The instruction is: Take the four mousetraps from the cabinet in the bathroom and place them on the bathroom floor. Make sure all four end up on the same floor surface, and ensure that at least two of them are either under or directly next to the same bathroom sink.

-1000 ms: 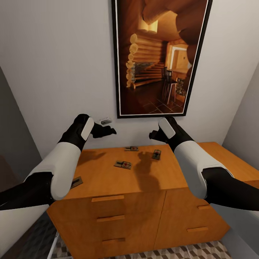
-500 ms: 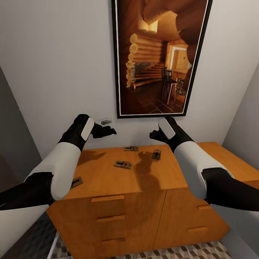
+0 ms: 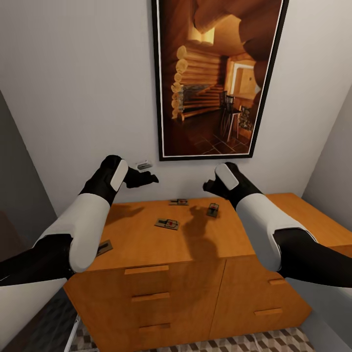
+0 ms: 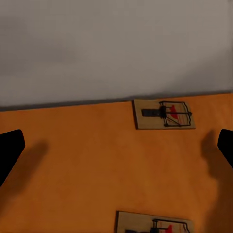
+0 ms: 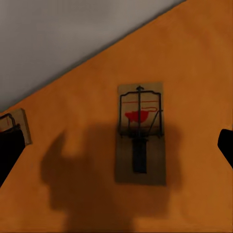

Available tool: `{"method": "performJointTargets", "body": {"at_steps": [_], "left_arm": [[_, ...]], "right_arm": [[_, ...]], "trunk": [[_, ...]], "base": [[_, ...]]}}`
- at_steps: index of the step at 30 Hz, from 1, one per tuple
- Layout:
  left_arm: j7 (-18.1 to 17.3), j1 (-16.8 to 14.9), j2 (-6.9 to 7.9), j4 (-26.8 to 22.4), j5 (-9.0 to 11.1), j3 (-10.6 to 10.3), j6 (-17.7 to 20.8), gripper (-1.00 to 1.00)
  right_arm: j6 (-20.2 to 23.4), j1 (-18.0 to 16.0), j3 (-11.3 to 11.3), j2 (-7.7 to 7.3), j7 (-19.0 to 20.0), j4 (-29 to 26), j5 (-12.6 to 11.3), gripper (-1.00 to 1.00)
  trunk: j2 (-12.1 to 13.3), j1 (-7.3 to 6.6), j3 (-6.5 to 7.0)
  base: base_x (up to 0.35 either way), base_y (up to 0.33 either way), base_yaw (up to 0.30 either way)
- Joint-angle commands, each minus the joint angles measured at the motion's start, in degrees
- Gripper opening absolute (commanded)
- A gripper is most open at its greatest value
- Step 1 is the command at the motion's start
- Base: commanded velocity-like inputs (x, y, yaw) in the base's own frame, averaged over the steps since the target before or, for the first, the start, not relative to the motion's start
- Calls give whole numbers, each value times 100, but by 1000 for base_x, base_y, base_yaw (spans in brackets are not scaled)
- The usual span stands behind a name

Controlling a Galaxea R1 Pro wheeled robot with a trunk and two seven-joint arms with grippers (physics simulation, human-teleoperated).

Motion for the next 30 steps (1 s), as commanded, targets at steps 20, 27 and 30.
{"method": "performJointTargets", "body": {"at_steps": [20,27,30], "left_arm": [[-4,-4,-51,0,3,17,29,100],[-4,-4,-52,17,3,16,29,100],[-4,-4,-52,62,3,13,26,100]], "right_arm": [[-358,0,28,-2,-130,291,-226,100],[-383,1,37,4,-372,294,-235,100],[-388,1,38,5,-421,294,-236,100]], "trunk": [[-4,0,-6],[-4,0,-6],[-4,0,-6]], "base": [[-3,2,0],[-143,107,0],[-159,122,0]]}}
